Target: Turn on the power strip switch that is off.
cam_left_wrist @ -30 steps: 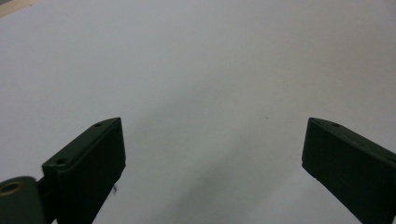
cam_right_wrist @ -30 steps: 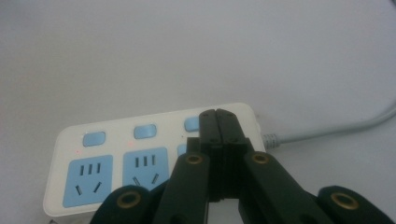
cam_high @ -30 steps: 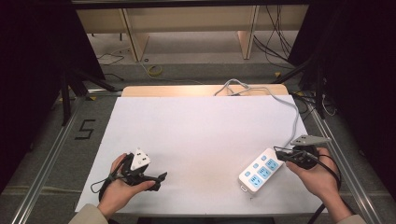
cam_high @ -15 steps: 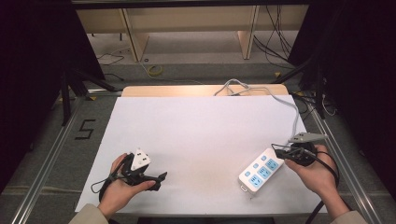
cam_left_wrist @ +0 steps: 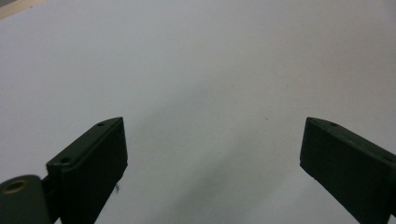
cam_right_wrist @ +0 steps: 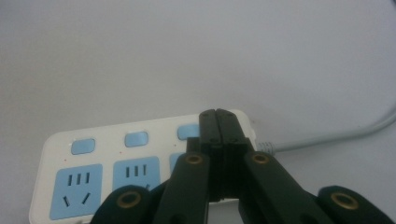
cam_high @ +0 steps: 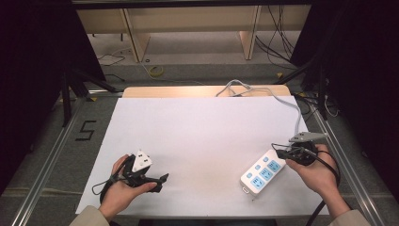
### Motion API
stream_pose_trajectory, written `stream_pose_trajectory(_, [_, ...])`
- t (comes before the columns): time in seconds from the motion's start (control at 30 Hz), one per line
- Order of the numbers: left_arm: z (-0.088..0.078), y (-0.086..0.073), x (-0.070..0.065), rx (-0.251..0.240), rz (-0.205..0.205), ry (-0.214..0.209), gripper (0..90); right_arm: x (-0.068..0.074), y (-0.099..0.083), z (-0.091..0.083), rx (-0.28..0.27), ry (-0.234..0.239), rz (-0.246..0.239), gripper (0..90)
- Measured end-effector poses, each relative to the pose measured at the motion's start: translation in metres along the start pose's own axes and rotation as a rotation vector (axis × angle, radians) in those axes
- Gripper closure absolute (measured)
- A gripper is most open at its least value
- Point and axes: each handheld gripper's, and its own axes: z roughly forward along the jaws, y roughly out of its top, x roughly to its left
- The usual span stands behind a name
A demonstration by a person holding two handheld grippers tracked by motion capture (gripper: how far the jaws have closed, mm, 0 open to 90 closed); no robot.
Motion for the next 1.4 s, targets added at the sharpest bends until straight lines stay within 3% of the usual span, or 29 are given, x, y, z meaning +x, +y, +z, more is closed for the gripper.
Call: stream_pose_trajectory(1.4, [0.001,0.001,-0.001,0.002,0.006,-0.007,8.1,0.002,0.013,0.016,0.075,0.01,-0.023,90.0])
